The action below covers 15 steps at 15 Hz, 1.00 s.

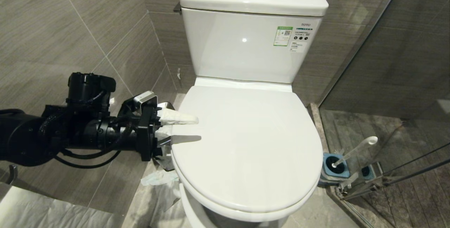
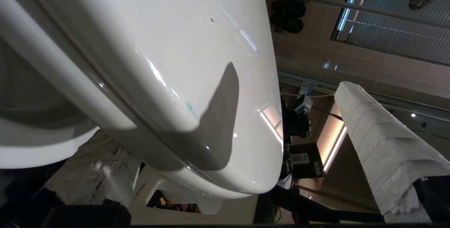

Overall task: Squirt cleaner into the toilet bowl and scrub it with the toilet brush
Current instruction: Use the left hand to lift the toilet lid slightly

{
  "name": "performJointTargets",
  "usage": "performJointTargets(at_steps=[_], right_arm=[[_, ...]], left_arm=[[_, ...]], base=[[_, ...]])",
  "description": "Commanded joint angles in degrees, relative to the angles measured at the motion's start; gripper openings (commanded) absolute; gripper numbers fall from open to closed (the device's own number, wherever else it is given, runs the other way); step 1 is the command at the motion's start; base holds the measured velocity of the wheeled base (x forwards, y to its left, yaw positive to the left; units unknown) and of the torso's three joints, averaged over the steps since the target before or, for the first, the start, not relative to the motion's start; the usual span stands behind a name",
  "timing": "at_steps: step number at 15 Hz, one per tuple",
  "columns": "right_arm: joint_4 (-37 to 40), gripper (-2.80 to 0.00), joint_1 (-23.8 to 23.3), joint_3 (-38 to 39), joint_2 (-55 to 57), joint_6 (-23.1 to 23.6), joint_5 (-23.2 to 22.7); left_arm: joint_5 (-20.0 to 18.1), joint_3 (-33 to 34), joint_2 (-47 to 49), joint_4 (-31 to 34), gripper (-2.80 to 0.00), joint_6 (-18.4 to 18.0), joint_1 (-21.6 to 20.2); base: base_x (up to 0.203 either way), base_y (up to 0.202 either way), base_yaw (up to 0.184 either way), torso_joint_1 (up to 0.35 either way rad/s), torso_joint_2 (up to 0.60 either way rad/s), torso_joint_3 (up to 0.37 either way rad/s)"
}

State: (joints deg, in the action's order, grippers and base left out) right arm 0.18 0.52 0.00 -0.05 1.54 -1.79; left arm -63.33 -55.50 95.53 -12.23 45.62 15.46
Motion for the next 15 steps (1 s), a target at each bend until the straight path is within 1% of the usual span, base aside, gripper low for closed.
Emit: performJointTargets(at_steps=[1,3,4,7,9,15], right_arm=[[-0.01,-2.8,0.0,0.0,0.05,0.05,-0.05],[-0.01,-2.8,0.0,0.0,0.05,0.05,-0.05],[-0.01,-2.8,0.02,0.0,0.05,0.05,-0.05],[-0.01,-2.8,0.02,0.0,0.05,0.05,-0.05],[-0.01,-2.8,0.0,0.0,0.05,0.05,-0.05],[-0.01,-2.8,0.0,0.0,0.05,0.05,-0.05]], left_arm=[[-0.21,-1.22,-1.01,-0.2,0.0,0.43,0.01],[-0.21,-2.47,-1.54,-0.16,0.0,1.22,0.01],[-0.21,-3.43,-1.83,-0.18,0.0,2.25,0.01],[-0.21,-6.62,-2.77,-0.16,0.0,7.87,0.01],[-0.21,-8.31,-3.43,-0.16,0.0,10.32,0.01],[-0.21,-9.97,-4.97,-0.16,0.0,10.87,1.11]], base=[[0.0,0.0,0.0,0.0,0.0,0.0],[0.0,0.0,0.0,0.0,0.0,0.0],[0.0,0.0,0.0,0.0,0.0,0.0],[0.0,0.0,0.0,0.0,0.0,0.0],[0.0,0.0,0.0,0.0,0.0,0.0],[0.0,0.0,0.0,0.0,0.0,0.0]])
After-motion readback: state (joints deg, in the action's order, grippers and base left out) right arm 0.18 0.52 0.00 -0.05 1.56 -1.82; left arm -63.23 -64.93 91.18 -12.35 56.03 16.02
